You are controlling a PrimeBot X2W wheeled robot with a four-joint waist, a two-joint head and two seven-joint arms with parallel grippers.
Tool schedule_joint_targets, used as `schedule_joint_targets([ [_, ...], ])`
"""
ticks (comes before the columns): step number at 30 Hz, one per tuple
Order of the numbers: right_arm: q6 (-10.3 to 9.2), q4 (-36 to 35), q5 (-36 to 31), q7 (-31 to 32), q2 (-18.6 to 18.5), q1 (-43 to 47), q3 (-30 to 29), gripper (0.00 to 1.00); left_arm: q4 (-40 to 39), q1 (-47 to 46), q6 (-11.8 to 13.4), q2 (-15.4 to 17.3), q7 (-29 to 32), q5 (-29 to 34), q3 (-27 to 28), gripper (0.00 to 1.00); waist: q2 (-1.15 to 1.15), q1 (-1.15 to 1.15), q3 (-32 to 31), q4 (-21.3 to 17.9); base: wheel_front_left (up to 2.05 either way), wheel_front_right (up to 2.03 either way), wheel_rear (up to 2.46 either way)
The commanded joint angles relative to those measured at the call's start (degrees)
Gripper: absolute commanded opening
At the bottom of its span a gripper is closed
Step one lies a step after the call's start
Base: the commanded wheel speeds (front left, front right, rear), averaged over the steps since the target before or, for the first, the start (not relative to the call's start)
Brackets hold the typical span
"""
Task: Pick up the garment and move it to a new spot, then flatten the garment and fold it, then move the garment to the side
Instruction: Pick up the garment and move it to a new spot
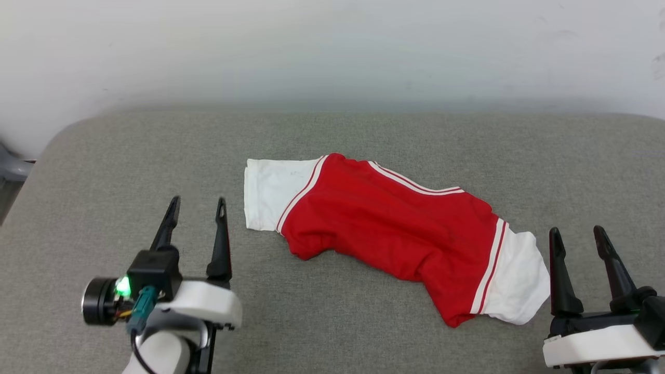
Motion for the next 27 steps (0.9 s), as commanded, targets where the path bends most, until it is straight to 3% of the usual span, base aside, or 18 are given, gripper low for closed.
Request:
schedule_joint_targets([
  [1, -0.04, 0.2, 0.4, -0.2, 0.1, 1.0, 0.2, 1.00, -0.4, 2.2, -0.7, -0.7, -0.1, 0.9, 1.3, 1.00, 0.00, 0.00, -0.5, 0.2, 0.00, 0.00, 0.00],
  [10, -0.04, 1.2, 2.2, -0.2, 0.1, 2.5, 0.5, 1.00, -1.4, 10.0, -4.7, -5.3, -0.1, 5.5, 8.5, 1.00, 0.00, 0.00, -1.7, 0.7, 0.00, 0.00, 0.00],
  [27, -0.04, 2.2, 3.4, -0.2, 0.1, 4.8, 1.9, 1.00, 0.2, 14.2, -11.3, -11.4, -0.1, 11.6, 14.7, 1.00, 0.00, 0.00, -2.4, 0.9, 0.00, 0.00, 0.00],
])
